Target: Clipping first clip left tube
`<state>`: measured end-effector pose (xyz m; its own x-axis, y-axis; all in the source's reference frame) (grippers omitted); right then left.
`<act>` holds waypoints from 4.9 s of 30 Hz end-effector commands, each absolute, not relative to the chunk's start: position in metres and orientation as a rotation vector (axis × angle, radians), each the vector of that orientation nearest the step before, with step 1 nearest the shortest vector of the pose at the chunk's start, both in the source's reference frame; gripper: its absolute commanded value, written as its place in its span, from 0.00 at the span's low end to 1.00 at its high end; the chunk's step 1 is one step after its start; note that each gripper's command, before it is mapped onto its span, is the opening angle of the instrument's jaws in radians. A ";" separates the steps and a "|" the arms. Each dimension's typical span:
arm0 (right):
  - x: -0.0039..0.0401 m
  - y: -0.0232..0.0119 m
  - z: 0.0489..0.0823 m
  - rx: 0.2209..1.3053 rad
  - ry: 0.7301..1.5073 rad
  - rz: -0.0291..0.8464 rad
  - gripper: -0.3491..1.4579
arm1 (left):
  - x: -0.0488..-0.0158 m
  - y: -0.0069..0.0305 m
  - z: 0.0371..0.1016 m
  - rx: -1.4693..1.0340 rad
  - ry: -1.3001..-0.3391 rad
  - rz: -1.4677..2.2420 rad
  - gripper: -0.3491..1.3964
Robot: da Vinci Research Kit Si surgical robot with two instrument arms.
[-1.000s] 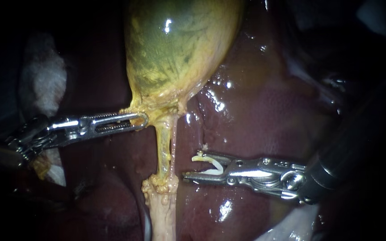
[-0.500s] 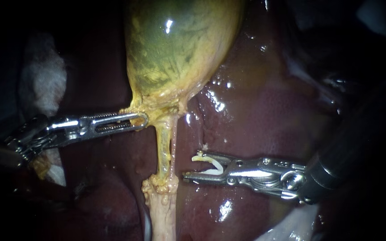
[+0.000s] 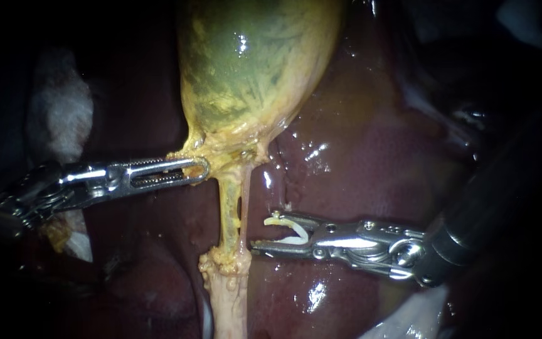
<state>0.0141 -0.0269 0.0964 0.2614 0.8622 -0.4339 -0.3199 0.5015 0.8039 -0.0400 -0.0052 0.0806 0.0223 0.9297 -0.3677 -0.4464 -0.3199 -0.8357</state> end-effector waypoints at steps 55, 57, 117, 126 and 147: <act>0.0203 -0.0290 0.1000 0.660 0.980 0.964 0.50 | -0.0422 -0.0050 0.0754 -1.153 -0.640 1.544 0.00; 0.0203 -0.0290 0.1000 0.660 0.980 0.964 0.50 | -0.0422 -0.0049 0.0755 -1.153 -0.641 1.544 0.00; 0.0200 -0.0277 0.1007 0.655 0.980 0.972 0.50 | -0.0396 -0.0043 0.0786 -1.149 -0.604 1.551 0.00; 0.0199 -0.0277 0.1014 0.652 0.981 0.970 0.50 | -0.0401 -0.0044 0.0777 -1.149 -0.612 1.548 0.00; 0.0216 -0.0294 0.1024 0.644 0.982 0.961 0.51 | -0.0405 -0.0042 0.0767 -1.147 -0.619 1.544 0.00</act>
<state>0.0217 -0.0296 0.1025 0.2241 0.8917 -0.3932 -0.3721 0.4512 0.8111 -0.0406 -0.0042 0.0766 0.0278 0.9377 -0.3463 -0.4390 -0.2998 -0.8470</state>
